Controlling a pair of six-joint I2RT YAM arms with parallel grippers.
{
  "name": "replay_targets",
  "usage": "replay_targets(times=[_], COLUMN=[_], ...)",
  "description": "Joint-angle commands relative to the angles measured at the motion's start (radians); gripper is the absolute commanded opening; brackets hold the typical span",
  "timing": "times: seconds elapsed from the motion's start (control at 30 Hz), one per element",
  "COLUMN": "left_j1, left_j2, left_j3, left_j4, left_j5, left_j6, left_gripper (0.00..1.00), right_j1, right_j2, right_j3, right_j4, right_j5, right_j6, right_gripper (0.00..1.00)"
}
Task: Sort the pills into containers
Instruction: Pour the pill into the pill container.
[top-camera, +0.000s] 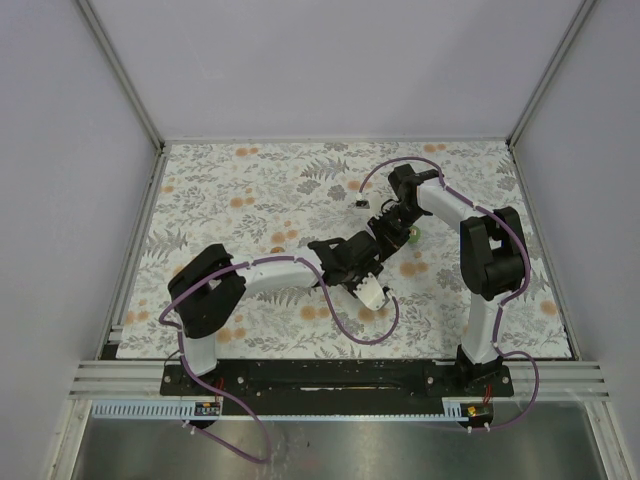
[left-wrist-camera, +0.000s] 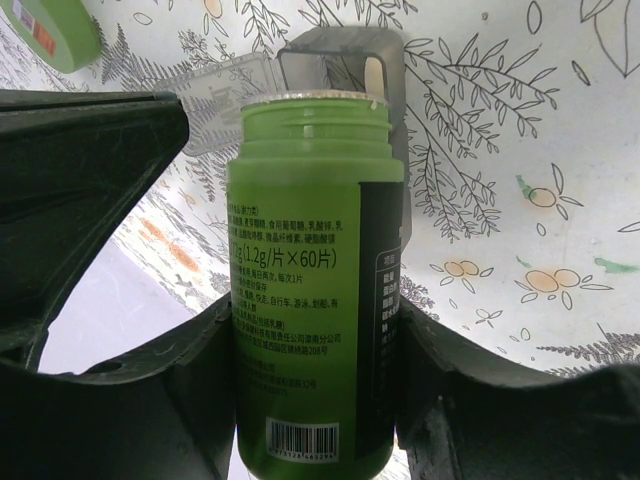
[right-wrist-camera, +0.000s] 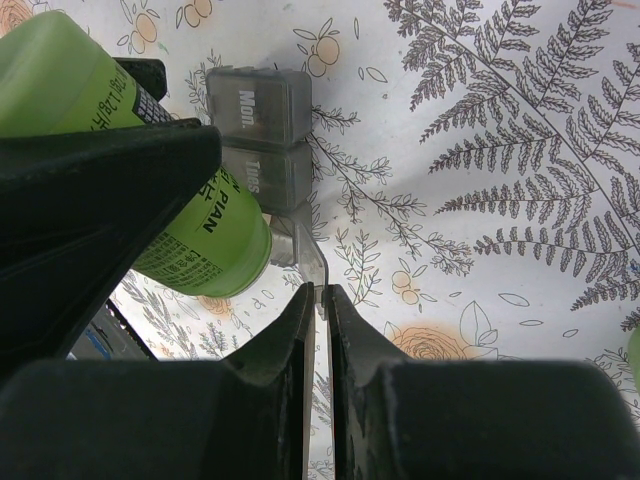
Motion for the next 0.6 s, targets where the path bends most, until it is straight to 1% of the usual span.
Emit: replay_targets(times=[0.0,0.57], left_j1=[-0.013,-0.027], left_j2=[-0.026,-0.023], left_j3=[-0.007,-0.005], left_j4=[0.026,0.029], left_j5=[-0.036,-0.073], left_j6=[0.031,0.072], left_gripper=[0.00,0.00], right_j1=[-0.006,-0.006], right_j2=[0.002,0.003], right_j3=[0.032,0.034], right_j4=[-0.010,-0.012], right_j5=[-0.014,-0.017], right_j6=[-0.021,-0.021], right_gripper=[0.03,0.03])
